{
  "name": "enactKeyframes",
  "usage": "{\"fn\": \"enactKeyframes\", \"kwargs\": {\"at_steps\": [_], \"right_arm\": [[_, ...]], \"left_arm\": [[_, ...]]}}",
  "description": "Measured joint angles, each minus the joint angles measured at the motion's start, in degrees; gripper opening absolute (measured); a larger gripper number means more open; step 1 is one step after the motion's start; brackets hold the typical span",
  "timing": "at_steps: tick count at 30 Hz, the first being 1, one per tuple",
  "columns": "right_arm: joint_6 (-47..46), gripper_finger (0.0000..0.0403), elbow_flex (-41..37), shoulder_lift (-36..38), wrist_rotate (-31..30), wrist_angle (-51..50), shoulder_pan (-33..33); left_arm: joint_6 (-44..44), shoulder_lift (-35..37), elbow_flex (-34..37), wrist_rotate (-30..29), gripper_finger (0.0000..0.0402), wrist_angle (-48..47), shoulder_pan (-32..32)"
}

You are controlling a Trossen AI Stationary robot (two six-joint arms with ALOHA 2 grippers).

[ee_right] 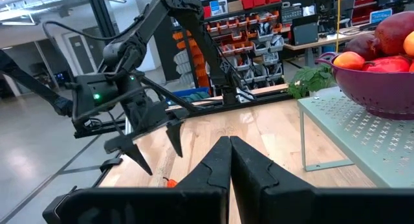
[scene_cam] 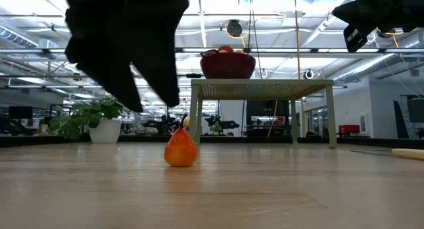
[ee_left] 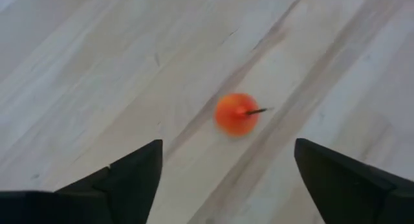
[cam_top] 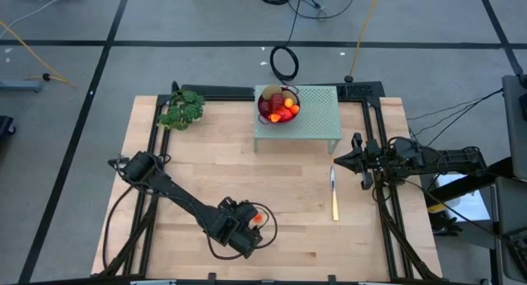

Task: Pick & Place Fruit
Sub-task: Put the pear into the dark red colander on the shelf

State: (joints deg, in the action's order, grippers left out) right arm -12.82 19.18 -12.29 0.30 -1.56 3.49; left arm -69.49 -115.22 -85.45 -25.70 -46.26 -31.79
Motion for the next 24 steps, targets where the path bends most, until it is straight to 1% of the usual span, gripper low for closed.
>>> {"fn": "enactKeyframes", "kwargs": {"at_steps": [3,6,11,17,24], "right_arm": [[0.0,0.0000,0.0,0.0,0.0,0.0,0.0],[0.0,0.0000,0.0,0.0,0.0,0.0,0.0],[0.0,0.0000,0.0,0.0,0.0,0.0,0.0],[0.0,0.0000,0.0,0.0,0.0,0.0,0.0],[0.0,0.0000,0.0,0.0,0.0,0.0,0.0]], "left_arm": [[-0.1,0.0,1.3,-0.1,0.0366,0.7,0.0],[1.4,0.0,2.8,-0.9,0.0373,3.9,0.0],[5.2,0.0,5.7,-2.8,0.0368,10.7,0.0],[5.7,0.0,8.9,-4.2,0.0357,13.0,0.0],[7.7,0.1,10.6,-4.8,0.0357,14.9,0.6]]}}
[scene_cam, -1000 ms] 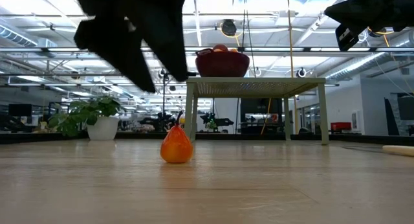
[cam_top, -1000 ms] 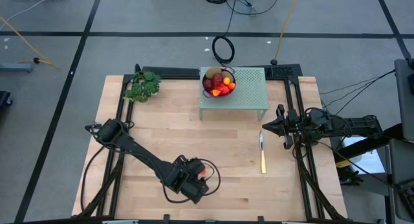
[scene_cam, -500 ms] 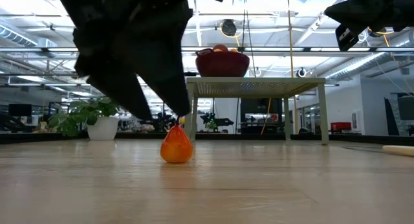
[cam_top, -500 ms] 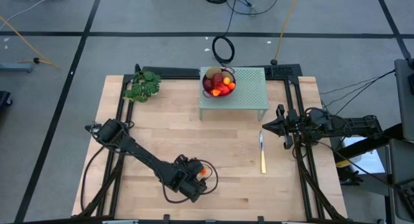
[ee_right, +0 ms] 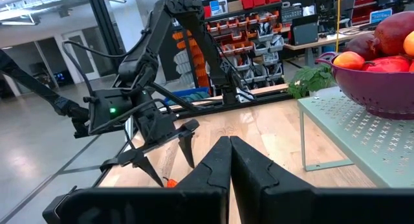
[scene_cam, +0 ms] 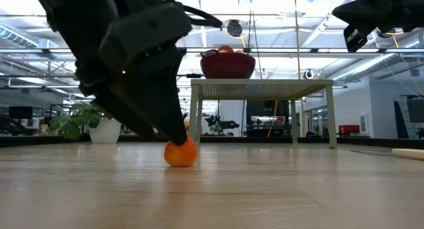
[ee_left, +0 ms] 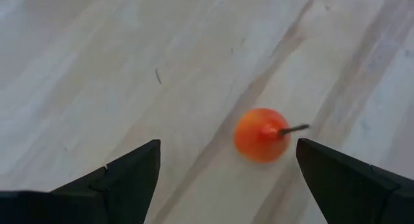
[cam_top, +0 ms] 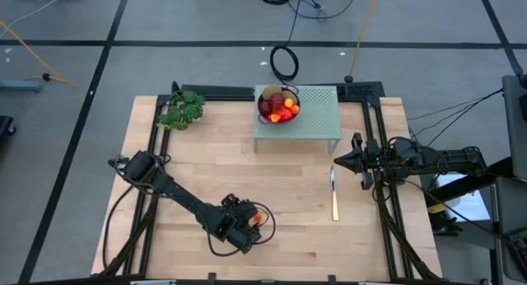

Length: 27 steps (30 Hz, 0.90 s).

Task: Pick & Place Fruit
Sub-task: Put the pear into the dark red colander on the shelf

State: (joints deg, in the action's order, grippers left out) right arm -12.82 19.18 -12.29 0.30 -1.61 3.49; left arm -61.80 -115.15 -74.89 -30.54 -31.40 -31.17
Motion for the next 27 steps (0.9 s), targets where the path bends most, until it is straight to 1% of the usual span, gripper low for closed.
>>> {"fn": "enactKeyframes", "kwargs": {"at_steps": [4,8,14,19,27], "right_arm": [[0.0,0.0000,0.0,0.0,0.0,0.0,0.0],[0.0,0.0000,0.0,0.0,0.0,0.0,0.0],[0.0,0.0000,0.0,0.0,0.0,0.0,0.0],[0.0,0.0000,0.0,0.0,0.0,-0.3,0.0],[0.0,0.0000,0.0,0.0,-0.1,-0.9,0.0]], "left_arm": [[0.7,0.0,0.2,-1.8,0.0357,0.0,0.4],[2.4,0.0,0.2,-2.0,0.0357,0.1,1.0],[5.2,-0.3,0.2,-1.2,0.0355,2.4,1.1],[6.1,-2.0,0.2,1.3,0.0353,5.8,1.5],[6.2,-2.1,0.3,0.5,0.0351,4.3,2.8]]}}
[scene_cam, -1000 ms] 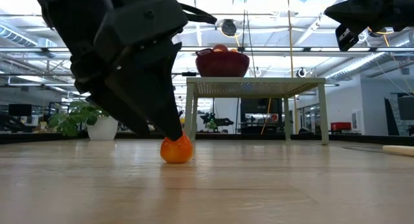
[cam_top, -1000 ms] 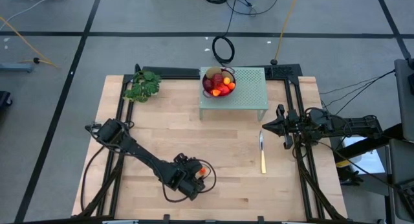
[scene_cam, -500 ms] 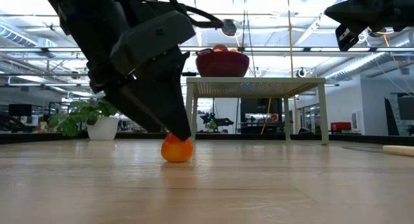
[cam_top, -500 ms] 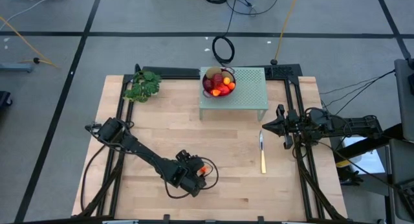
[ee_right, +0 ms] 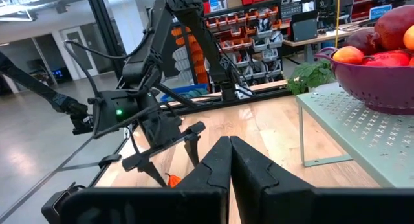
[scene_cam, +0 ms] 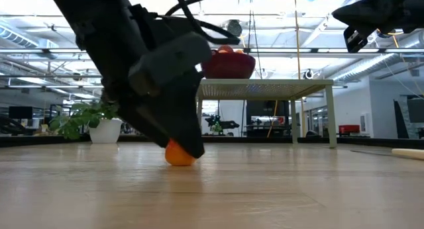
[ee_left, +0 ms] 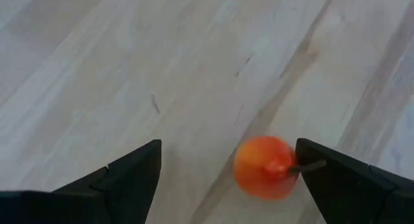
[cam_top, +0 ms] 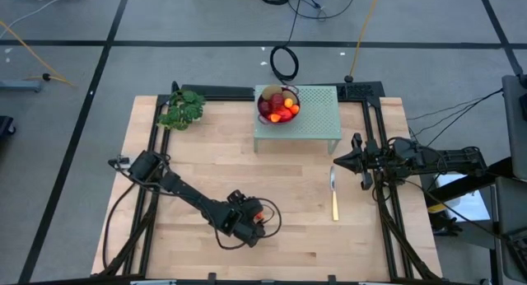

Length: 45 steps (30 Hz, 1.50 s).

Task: Pick & Place Fruit
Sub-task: Put the pear into the dark red colander on the shelf

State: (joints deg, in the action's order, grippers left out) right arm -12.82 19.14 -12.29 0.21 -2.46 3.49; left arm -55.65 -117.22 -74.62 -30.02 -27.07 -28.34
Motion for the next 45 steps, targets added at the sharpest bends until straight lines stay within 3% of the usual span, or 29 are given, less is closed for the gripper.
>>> {"fn": "enactKeyframes", "kwargs": {"at_steps": [19,37,41,45], "right_arm": [[0.0,0.0000,0.0,0.0,0.0,0.0,0.0],[0.0,0.0000,0.0,0.0,0.1,0.0,0.0],[0.0,0.0000,0.0,0.0,0.1,0.0,0.0],[0.0,0.0000,0.0,0.0,0.1,0.0,0.0]], "left_arm": [[2.2,-1.2,0.0,2.7,0.0345,0.3,0.7],[2.6,-1.3,-0.1,6.3,0.0145,0.7,0.7],[2.6,-1.0,-0.1,6.9,0.0120,0.3,0.7],[3.0,0.2,-0.6,8.2,0.0121,-0.5,1.2]]}}
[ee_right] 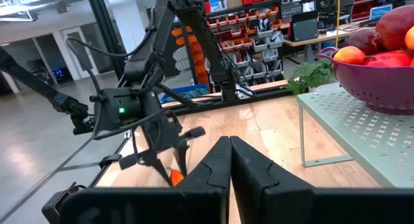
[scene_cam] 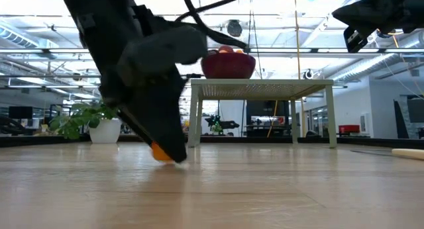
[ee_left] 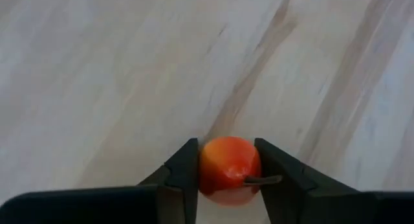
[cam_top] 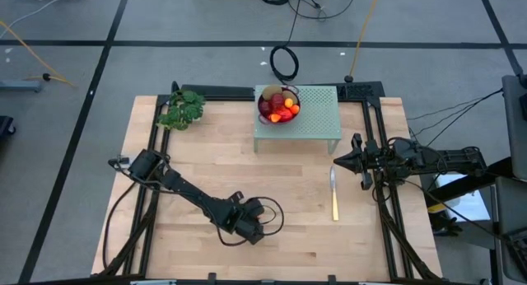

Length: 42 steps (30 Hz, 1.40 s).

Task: Pick & Place Fruit
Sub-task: Put the pear into the dark red colander on the shelf

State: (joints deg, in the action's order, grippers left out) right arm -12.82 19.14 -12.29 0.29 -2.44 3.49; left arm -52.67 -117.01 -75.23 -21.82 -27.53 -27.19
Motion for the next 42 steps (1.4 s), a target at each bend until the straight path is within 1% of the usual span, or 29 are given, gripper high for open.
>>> {"fn": "enactKeyframes", "kwargs": {"at_steps": [4,6,10,14,18,23,27,32,35,39,42], "right_arm": [[0.0,0.0000,0.0,0.0,0.0,0.0,0.0],[0.0,0.0000,0.0,0.0,0.0,0.2,0.0],[0.0,0.0000,0.0,0.0,0.0,0.4,0.0],[0.0,0.0000,0.0,0.0,0.0,0.4,0.0],[0.0,0.0000,0.0,0.0,0.0,0.4,0.0],[0.0,0.0000,0.0,0.0,0.0,0.4,0.0],[0.0,0.0000,0.0,0.0,0.0,0.4,0.0],[0.0,0.0000,0.0,0.0,-0.1,0.4,0.0],[0.0,0.0000,0.0,0.0,-0.1,0.4,0.0],[0.0,0.0000,0.0,0.0,-0.1,0.4,0.0],[0.0,0.0000,0.0,0.0,-0.1,0.5,0.0]], "left_arm": [[0.1,3.2,-1.6,-0.1,0.0128,-0.2,0.7],[0.5,5.4,-2.7,-1.4,0.0125,-0.4,1.2],[3.1,9.4,-5.5,-6.6,0.0112,-0.3,2.1],[6.8,13.7,-9.2,-14.0,0.0117,0.5,3.1],[12.5,16.1,-11.7,-20.7,0.0119,0.2,4.3],[19.0,18.9,-13.5,-24.8,0.0112,1.9,7.0],[25.7,20.3,-13.5,-25.8,0.0116,5.5,10.3],[36.7,20.3,-13.5,-25.6,0.0120,11.8,15.8],[41.2,20.4,-13.5,-22.8,0.0120,14.6,19.6],[42.8,20.4,-13.5,-19.7,0.0121,15.6,24.6],[44.0,20.4,-13.5,-15.3,0.0121,15.6,28.1]]}}
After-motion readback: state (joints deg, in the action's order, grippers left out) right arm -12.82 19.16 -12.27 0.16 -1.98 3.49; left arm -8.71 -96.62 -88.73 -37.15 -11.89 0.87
